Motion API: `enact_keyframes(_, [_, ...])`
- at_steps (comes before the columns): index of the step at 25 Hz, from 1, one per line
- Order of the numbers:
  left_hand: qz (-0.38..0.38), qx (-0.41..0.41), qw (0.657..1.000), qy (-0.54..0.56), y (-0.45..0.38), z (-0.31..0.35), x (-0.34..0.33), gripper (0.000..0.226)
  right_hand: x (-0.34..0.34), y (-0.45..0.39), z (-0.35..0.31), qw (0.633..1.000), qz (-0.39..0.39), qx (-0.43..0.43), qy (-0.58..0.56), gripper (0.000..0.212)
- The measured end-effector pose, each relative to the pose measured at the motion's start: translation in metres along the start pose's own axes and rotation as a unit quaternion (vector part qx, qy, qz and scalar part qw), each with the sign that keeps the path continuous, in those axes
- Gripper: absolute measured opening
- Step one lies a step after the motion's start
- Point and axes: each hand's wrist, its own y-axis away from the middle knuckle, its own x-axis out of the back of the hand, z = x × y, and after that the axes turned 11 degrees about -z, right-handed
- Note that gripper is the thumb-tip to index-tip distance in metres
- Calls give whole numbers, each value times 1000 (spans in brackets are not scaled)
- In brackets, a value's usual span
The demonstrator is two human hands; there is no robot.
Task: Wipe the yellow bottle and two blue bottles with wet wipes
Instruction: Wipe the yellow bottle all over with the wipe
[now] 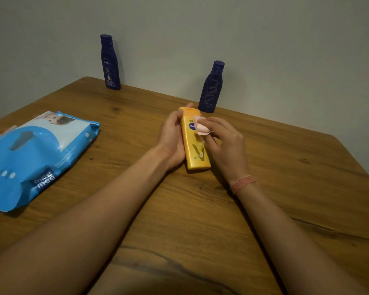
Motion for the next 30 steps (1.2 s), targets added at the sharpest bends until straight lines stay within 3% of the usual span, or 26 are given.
enact_keyframes(4, [-24,20,999,-3,0,-2,-2,42,-5,-1,-7,999,12,34,24,36])
enact_keyframes(9, [65,-50,996,43,-7,17,16,41,-2,4,-12,986,-134,102,12,26])
enact_keyframes(12, [91,-79,992,20,-7,26,23,41,-2,4,-12,977,-172,123,-8,24])
enact_keyframes(14, [60,-49,997,19,-4,25,19,42,-3,4,-12,983,-151,108,-3,26])
enact_keyframes(17, [-13,25,999,-24,1,13,6,42,-5,2,-8,997,-44,60,17,30])
enact_keyframes(21, [-47,50,997,-45,1,1,-2,40,-1,-2,-4,1000,27,13,4,32])
enact_keyframes(27, [60,-28,997,36,-7,20,19,40,-7,1,-11,985,-139,98,-21,28])
enact_keyframes(30, [79,-68,994,31,-7,24,21,41,-7,2,-11,981,-155,114,-42,25])
